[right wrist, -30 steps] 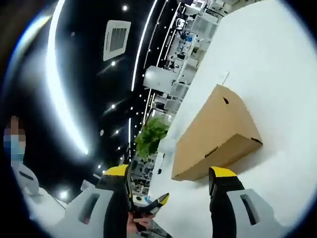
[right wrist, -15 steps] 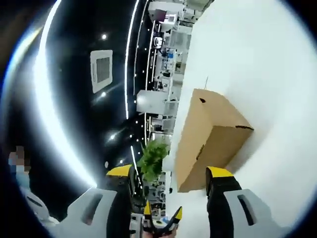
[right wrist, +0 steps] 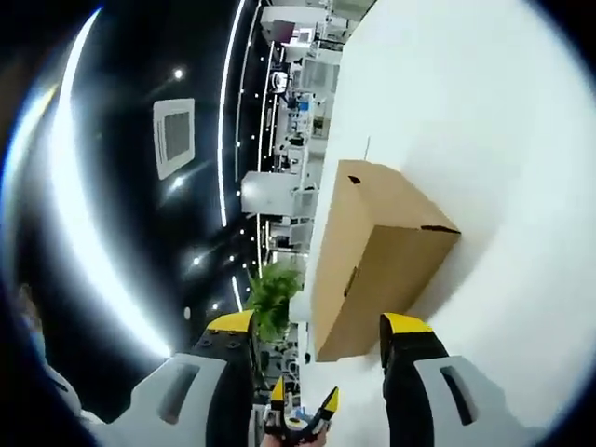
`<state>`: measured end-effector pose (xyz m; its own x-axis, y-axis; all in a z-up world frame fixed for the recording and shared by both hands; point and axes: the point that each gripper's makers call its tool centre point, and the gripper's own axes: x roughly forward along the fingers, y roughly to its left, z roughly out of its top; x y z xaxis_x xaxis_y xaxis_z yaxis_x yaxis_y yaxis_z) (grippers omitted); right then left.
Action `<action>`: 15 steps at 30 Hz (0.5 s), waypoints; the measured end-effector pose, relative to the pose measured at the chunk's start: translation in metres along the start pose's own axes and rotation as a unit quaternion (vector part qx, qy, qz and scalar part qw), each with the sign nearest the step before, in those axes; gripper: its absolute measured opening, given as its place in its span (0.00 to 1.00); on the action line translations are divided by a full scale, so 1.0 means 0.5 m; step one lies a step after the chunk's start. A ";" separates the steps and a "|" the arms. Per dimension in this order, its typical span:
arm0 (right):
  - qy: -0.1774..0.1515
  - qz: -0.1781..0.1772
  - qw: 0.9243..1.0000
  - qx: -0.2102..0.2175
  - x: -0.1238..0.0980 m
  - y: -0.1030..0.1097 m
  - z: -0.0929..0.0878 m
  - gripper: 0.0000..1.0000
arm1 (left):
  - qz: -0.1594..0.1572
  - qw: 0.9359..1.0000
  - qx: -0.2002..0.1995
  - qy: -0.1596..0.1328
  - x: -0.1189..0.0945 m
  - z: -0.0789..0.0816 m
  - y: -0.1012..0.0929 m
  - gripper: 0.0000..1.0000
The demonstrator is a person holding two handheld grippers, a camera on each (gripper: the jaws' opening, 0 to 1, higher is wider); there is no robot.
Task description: Operate the shoe box by opening the lid, removing the specified soft item, and placing it in the target area until the item is outside and the box remains undamaged.
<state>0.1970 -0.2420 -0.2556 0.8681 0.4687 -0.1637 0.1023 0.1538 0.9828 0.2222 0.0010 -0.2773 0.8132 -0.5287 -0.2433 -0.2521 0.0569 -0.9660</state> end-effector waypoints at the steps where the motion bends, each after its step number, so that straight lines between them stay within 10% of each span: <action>1: -0.001 -0.005 1.000 0.012 0.001 -0.005 0.000 0.53 | 0.002 1.000 0.003 0.000 0.003 0.001 0.003 0.58; 15: -0.049 -0.040 0.997 0.055 0.027 -0.057 0.036 0.52 | 0.017 0.999 0.031 -0.012 0.039 0.008 0.024 0.45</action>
<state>0.2147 -0.2558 -0.2843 0.8974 0.3717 -0.2376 0.2208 0.0877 0.9714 0.2371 -0.0054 -0.2941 0.8166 -0.5059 -0.2779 -0.2483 0.1268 -0.9603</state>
